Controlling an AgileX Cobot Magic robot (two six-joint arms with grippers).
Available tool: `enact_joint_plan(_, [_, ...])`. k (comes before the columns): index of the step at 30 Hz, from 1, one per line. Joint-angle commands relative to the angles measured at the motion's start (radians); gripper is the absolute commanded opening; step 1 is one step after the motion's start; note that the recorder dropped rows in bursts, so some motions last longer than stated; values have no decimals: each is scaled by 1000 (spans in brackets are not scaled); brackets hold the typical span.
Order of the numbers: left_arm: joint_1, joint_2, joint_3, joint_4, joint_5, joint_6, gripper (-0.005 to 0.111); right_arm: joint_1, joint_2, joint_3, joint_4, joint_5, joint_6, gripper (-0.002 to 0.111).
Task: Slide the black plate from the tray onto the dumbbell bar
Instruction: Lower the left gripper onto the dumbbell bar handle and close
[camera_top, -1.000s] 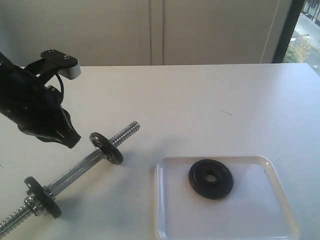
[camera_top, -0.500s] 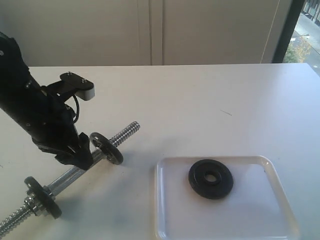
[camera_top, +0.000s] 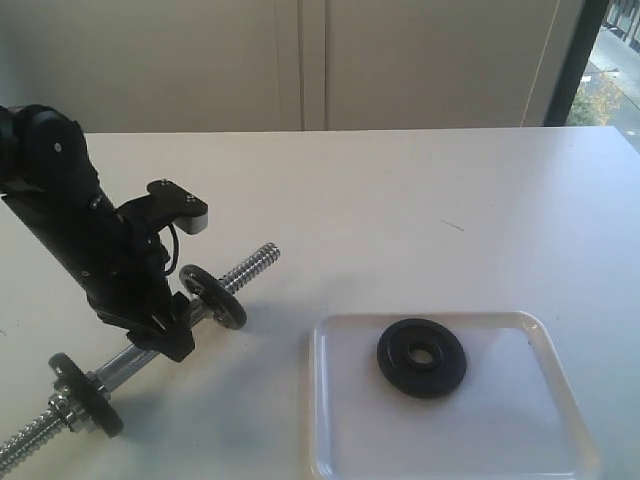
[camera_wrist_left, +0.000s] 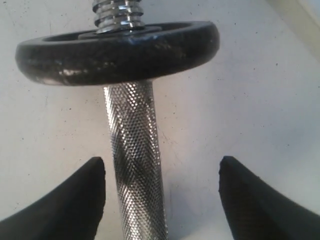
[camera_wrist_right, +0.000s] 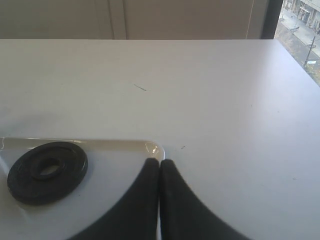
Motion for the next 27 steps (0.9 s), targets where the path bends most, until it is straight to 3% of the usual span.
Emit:
enact_joint_plan(1, [-4, 17, -3, -3, 8, 5, 68, 1, -4, 6, -3, -9, 1, 0])
enact_joint_plan(19, [-2, 52, -3, 60, 2, -1, 68, 1, -4, 6, -3, -9, 1, 0])
enact_joint_plan(27, [-2, 52, -1, 62, -9, -1, 53, 1, -4, 6, -3, -9, 1, 0])
